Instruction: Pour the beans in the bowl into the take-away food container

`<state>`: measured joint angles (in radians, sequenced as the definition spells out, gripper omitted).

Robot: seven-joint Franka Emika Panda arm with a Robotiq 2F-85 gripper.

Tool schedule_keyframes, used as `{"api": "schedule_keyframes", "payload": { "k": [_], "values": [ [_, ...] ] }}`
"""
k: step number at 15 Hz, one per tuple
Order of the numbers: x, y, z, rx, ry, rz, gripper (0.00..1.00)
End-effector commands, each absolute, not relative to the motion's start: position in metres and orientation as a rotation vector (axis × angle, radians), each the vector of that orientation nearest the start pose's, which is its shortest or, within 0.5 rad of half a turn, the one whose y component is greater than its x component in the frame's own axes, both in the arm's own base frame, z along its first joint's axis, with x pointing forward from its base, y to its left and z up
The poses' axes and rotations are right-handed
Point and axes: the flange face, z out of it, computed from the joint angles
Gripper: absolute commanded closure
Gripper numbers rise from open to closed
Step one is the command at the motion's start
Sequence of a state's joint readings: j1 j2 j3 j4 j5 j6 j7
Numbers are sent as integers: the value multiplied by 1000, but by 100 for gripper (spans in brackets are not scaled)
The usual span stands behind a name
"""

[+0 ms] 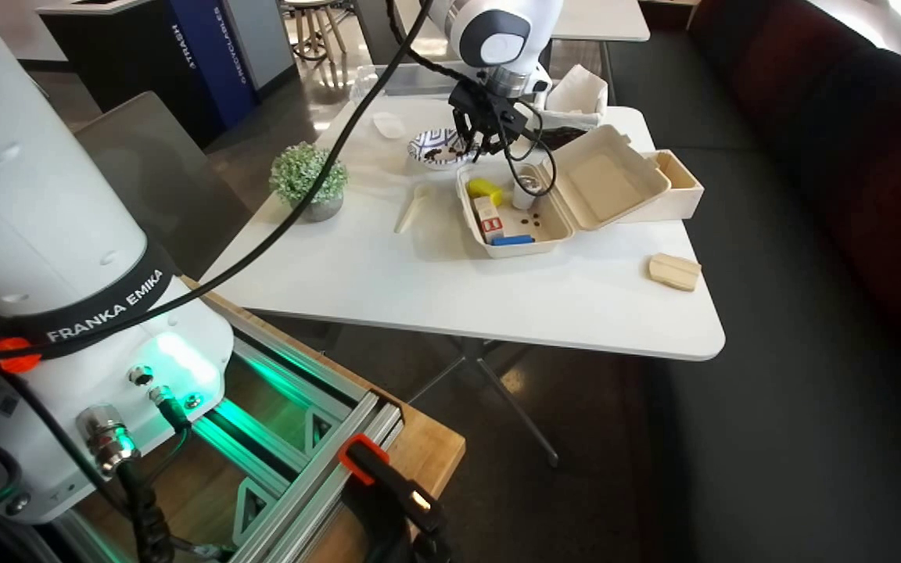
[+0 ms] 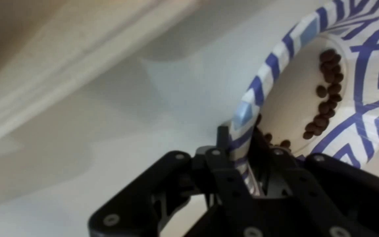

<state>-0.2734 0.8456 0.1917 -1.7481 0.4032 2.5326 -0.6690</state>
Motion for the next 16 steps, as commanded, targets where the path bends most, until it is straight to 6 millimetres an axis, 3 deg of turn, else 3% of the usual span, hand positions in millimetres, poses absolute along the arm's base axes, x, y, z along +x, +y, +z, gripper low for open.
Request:
{"api": "schedule_keyframes", "payload": {
  "k": [1,5,9,16],
  "values": [
    [635,-50,95,-2786,-215,-60,100],
    [631,-43,109,-2802,-182,-50,98],
    [622,-49,128,-2831,-170,-49,98],
    [594,-74,205,-2901,-135,-185,98]
  ]
}}
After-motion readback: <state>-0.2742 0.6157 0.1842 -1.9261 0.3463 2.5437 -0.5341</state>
